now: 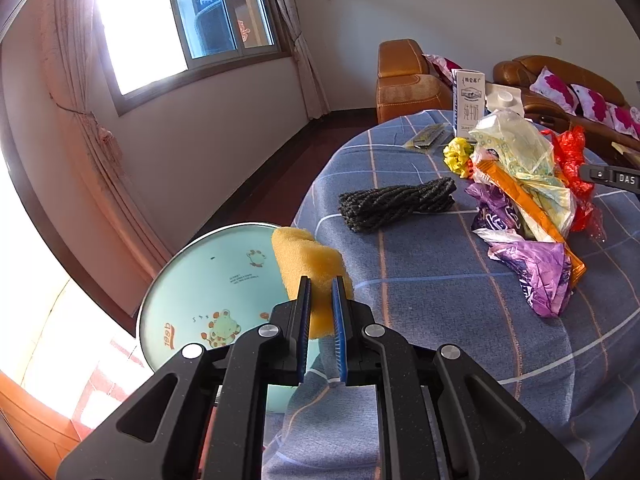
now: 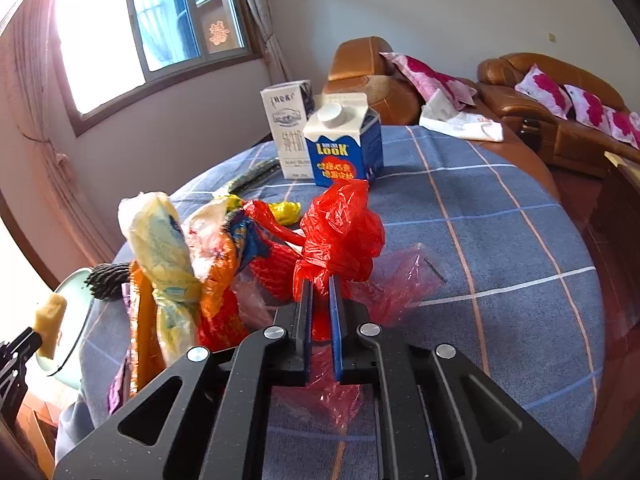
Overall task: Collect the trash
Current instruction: 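Lift the yellow sponge with the left tool while the right tool grasps the red plastic bag, then carry the sponge and red bag over the light-blue bin with both tools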
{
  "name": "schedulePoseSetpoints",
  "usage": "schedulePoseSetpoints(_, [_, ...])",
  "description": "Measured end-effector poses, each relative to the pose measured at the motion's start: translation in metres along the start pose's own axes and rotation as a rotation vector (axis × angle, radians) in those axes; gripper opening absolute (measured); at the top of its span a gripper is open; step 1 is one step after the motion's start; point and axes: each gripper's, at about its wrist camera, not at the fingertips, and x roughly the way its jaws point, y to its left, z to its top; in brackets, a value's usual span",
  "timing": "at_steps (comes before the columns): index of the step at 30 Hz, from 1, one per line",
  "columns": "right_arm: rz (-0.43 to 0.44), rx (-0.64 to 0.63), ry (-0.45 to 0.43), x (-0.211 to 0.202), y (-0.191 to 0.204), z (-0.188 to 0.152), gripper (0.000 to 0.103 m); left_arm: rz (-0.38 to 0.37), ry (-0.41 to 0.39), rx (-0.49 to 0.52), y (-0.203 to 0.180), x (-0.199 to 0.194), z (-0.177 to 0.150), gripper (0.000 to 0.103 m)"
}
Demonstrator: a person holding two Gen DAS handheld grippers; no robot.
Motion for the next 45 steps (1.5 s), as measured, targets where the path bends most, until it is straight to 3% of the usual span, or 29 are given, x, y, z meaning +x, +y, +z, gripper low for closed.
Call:
schedulePoseSetpoints(8, [0.093,-0.114,-0.116,-0.046,0.048,0.023,0.006,0.068,-0.007,-0.024,0.032,-0.007,-0.001,0.010])
schedulePoseSetpoints(13, [0.177,-0.211,-0.138,-0.045,0.093,0.029,0.006,0.134,0.020,-0.011,0.053,-0.003,-0.006,0.011])
schedulePoseSetpoints(25, [0.335,-0.430,-0.062,-0.003,0.198,0.021,0.006,0.219,0.073,-0.020,0.094,0.012,-0.012,0.011])
schedulePoseSetpoints(45, [0.430,-0.587,0.035,0.051,0.293,0.002,0.006,0.291,0.091,-0.119,0.142,0.027,-0.019,0.011])
